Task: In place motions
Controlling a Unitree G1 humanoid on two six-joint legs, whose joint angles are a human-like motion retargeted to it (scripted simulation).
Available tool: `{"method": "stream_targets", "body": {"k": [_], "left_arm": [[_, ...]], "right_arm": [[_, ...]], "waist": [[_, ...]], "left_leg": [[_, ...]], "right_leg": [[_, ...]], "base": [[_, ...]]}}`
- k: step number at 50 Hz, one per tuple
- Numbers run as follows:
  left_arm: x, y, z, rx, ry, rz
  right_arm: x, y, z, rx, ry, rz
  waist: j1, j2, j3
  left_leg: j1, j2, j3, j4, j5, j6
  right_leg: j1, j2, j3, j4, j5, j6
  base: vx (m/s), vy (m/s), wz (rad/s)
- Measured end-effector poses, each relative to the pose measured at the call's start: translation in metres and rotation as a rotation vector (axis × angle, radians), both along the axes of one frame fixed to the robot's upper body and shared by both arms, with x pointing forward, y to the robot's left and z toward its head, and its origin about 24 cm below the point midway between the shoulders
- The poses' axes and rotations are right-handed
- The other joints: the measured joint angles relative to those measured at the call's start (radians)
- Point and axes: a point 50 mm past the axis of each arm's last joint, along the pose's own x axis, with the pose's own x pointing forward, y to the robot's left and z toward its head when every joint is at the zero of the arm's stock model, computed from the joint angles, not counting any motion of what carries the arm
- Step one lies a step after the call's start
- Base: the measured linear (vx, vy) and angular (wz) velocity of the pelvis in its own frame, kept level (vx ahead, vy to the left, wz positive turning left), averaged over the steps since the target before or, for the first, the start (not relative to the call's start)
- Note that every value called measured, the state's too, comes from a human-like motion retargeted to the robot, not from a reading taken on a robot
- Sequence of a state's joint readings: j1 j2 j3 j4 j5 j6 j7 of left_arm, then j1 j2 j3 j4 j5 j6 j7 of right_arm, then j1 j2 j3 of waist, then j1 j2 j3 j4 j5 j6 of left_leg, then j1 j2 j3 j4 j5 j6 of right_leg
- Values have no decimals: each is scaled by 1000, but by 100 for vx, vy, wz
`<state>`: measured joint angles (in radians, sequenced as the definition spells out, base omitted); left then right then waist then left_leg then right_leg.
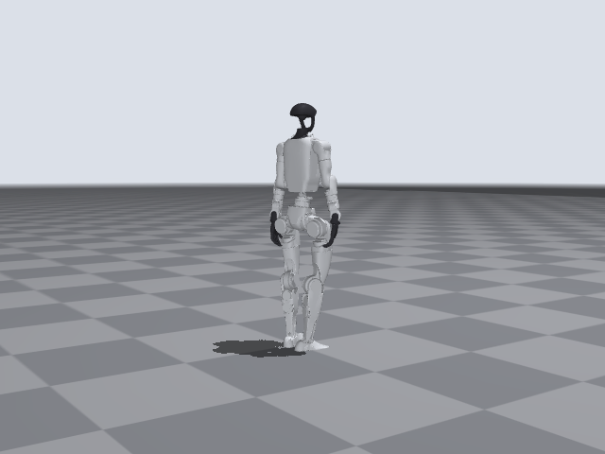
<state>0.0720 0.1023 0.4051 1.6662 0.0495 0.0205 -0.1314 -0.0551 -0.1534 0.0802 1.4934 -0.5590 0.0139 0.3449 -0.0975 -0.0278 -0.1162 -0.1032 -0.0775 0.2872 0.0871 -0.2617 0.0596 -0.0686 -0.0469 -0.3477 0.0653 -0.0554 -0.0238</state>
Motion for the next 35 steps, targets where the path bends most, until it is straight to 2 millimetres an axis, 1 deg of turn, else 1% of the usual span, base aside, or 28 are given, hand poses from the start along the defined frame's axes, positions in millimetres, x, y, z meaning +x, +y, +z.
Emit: {"method": "stream_targets", "body": {"k": [2, 3, 5, 7, 8, 10, 12, 15, 17, 21, 23, 25, 27, 28, 29, 30, 33, 35], "left_arm": [[-8, -1, 0, -4, -33, 70], [-13, -2, 1, -21, -27, 76], [-10, -4, 1, -71, -1, 44], [-1, 0, 2, -83, 26, -40], [2, 4, 2, -69, 26, -77], [13, 11, 1, -40, -5, -150], [28, 14, -1, -35, -57, -205], [60, 14, -2, -27, -169, -234], [75, 11, -2, -20, -226, -236], [98, 9, -1, -24, -297, -282], [107, 11, 1, -19, -312, -320], [113, 13, 2, -7, -317, -359], [115, 15, 3, 2, -310, -399], [116, 16, 3, 3, -306, -422], [116, 15, 3, 0, -298, -441], [116, 14, 3, -5, -289, -457], [103, 11, 1, -26, -244, -452], [91, 8, -1, -41, -206, -451]], "right_arm": [[16, 4, 1, 25, -46, 82], [21, 7, 1, 31, -59, 120], [35, 16, 2, 37, -112, 179], [42, 21, 3, 35, -154, 155], [41, 22, 3, 39, -162, 134], [35, 20, 2, 62, -151, 92], [21, 18, 1, 76, -91, 93], [9, 13, 0, 54, -2, 147], [-2, 6, -1, 9, 44, 178], [-24, -6, 0, -63, 117, 215], [-33, -10, 1, -80, 150, 223], [-39, -14, 2, -90, 175, 220], [-45, -17, 3, -98, 194, 204], [-48, -18, 3, -100, 200, 188], [-50, -20, 3, -102, 206, 174], [-52, -21, 4, -105, 212, 160], [-54, -24, 4, -114, 227, 167], [-55, -25, 5, -120, 227, 173]], "waist": [[13, 8, 3], [-31, 18, 2], [-104, 34, 25], [-105, 29, 47], [-102, 23, 47], [-71, 11, 33], [-47, 6, 28], [-38, 6, 50], [-37, 12, 45], [-28, 16, 48], [19, 12, 49], [115, 6, 48], [157, 2, 50], [149, 5, 51], [85, 11, 54], [-7, 19, 59], [5, 18, 56], [5, 22, 60]], "left_leg": [[15, 16, 64, -19, -3, -3], [11, 17, 40, -18, 1, -3], [3, 21, 4, -9, 6, -4], [0, 27, -2, 5, 7, -5], [-3, 25, -7, 11, 9, -6], [-10, 22, 0, 19, 6, -10], [-7, 19, 2, 17, 6, -11], [-7, 20, -5, 29, 3, -13], [-18, 24, -8, 41, 0, -15], [-48, 25, -15, 73, -2, -22], [-62, 36, 27, 95, -8, -29], [-77, 67, 112, 127, -23, -41], [-95, 80, 132, 162, -12, -53], [-113, 81, 109, 188, -18, -61], [-133, 58, 38, 210, -15, -62], [-153, 22, -57, 230, -8, -59], [-139, 25, -23, 241, -28, -41], [-99, 21, -11, 198, -37, -21]], "right_leg": [[4, 31, 75, -10, 1, -10], [-1, 36, 63, -11, 7, -17], [2, 39, 41, -16, 11, -17], [16, 38, 28, -21, 13, -13], [18, 36, 22, -23, 15, -15], [18, 35, 18, -27, 13, -23], [16, 30, 22, -23, 13, -25], [23, 33, 26, -24, 14, -31], [22, 35, 22, -26, 14, -32], [17, 33, 20, -32, 15, -33], [17, 40, 65, -37, 11, -36], [0, 41, 158, -27, 7, -25], [-12, 36, 188, -22, 8, -18], [-13, 31, 170, -26, 9, -14], [-13, 23, 97, -34, 17, -21], [-12, 14, -2, -44, 28, -32], [-1, 6, 22, -45, 22, -26], [8, 11, 28, -42, 20, -30]], "base": [[6, 5, -101], [2, 6, 37], [-19, 5, 90], [-22, -1, 45], [-5, -1, 24], [9, 2, 2], [7, 6, -2], [-5, 7, 7], [1, 8, 18], [-3, 7, 12], [-8, 8, -98], [-10, 8, -192], [-9, 5, -74], [-7, 4, 141], [-4, 4, 323], [-1, 4, 290], [3, 4, 17], [9, 2, -44]]}}
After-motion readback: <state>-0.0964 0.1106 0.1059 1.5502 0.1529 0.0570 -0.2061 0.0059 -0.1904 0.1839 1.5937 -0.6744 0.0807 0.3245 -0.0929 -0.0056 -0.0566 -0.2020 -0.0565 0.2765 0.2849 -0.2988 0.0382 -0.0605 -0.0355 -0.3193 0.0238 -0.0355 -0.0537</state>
